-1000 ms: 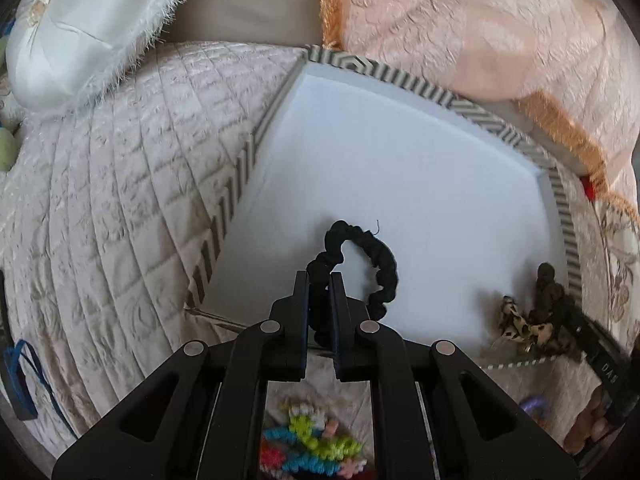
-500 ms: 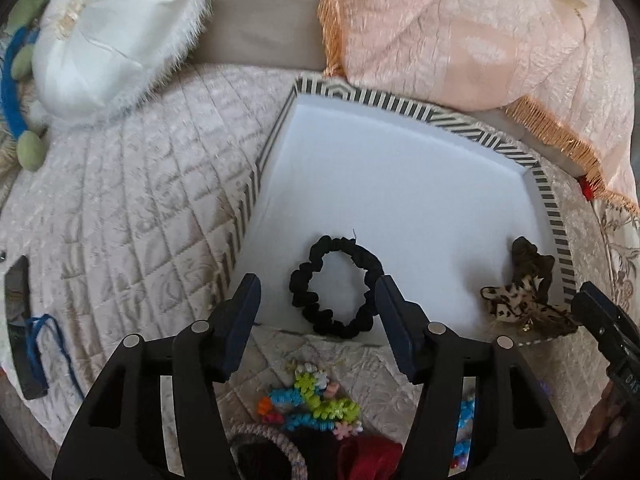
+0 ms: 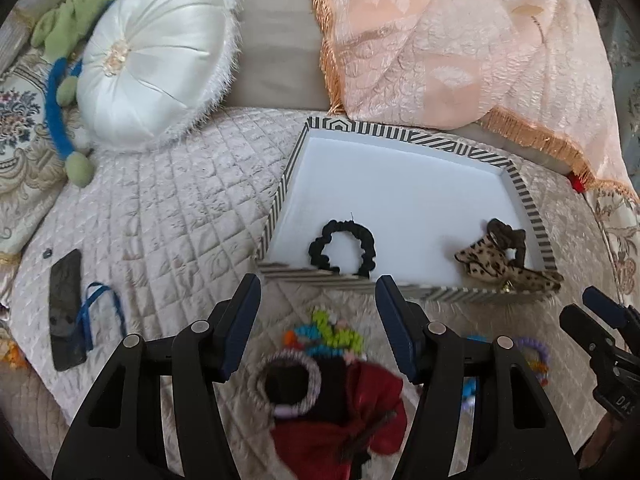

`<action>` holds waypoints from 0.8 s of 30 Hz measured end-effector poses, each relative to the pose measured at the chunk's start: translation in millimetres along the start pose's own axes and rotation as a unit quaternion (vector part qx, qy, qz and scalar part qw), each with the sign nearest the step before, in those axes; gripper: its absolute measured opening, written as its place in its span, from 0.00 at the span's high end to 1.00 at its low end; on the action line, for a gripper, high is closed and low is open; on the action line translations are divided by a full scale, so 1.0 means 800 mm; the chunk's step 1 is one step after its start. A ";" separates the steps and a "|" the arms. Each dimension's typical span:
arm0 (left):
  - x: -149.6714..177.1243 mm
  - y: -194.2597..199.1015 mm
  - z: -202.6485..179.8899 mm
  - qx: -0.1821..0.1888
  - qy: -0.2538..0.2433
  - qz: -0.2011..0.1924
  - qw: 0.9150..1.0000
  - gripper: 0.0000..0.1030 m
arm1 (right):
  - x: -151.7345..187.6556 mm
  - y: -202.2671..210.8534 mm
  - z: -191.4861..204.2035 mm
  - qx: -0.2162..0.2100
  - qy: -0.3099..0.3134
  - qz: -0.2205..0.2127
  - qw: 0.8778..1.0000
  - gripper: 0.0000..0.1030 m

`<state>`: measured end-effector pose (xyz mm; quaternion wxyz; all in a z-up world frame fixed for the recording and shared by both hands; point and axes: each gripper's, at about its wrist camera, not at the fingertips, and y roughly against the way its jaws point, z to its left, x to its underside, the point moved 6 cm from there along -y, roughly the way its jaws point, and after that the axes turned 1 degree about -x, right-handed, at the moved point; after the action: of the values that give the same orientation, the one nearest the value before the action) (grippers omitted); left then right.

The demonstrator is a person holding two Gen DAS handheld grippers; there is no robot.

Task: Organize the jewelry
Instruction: 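Withdraw both open tools from the tray back over the accessory pile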

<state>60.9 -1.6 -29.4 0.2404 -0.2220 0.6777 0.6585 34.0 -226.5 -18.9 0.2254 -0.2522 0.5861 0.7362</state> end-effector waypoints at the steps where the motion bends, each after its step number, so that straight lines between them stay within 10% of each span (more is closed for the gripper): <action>1: 0.005 0.008 0.001 -0.002 -0.001 -0.005 1.000 0.42 | 0.003 0.004 0.002 -0.001 -0.001 0.000 1.000 0.36; 24: 0.057 0.078 0.019 0.022 0.020 -0.021 0.999 0.42 | 0.044 0.069 0.008 0.011 0.008 -0.011 1.000 0.35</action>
<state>-13.2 16.3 -8.6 0.2460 -0.2439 0.6918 0.6336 -28.3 -230.6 1.0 0.2312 -0.2621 0.5929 0.7255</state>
